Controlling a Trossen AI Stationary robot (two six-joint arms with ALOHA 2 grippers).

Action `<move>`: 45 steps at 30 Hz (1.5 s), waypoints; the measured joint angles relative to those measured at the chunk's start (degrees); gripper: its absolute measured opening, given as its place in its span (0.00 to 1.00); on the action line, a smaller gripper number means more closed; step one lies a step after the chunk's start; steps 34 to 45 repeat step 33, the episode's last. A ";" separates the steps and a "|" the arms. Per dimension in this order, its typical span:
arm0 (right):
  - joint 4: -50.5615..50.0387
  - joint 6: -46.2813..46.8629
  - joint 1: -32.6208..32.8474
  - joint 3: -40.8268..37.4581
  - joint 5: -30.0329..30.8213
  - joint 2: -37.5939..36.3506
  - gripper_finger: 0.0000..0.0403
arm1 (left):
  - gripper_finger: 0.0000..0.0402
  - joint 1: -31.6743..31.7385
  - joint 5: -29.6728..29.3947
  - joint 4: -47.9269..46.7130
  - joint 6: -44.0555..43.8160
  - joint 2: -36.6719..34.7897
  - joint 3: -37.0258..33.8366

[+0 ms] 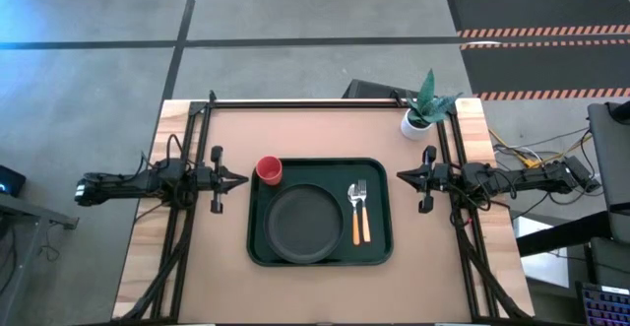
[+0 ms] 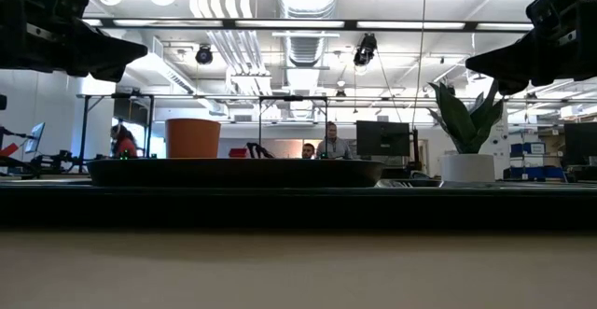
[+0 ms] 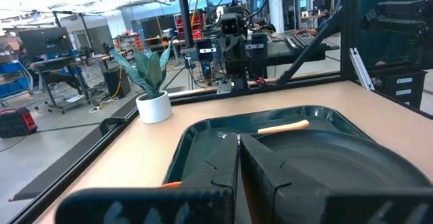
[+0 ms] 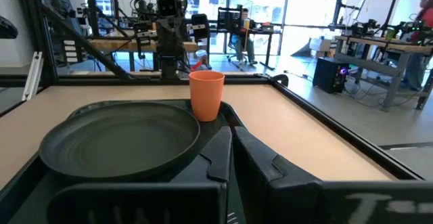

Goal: Pick and place plate/cup/fork/spoon on tray
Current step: Return to Home Position

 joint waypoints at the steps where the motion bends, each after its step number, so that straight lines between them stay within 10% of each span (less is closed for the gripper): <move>1: -0.01 0.00 -0.01 0.00 0.01 0.00 0.02 | 0.00 0.00 0.10 0.00 0.00 0.00 0.00; 45: 0.00 0.00 0.00 0.00 0.01 0.00 0.02 | 0.00 -0.01 -0.15 0.00 0.01 0.00 0.00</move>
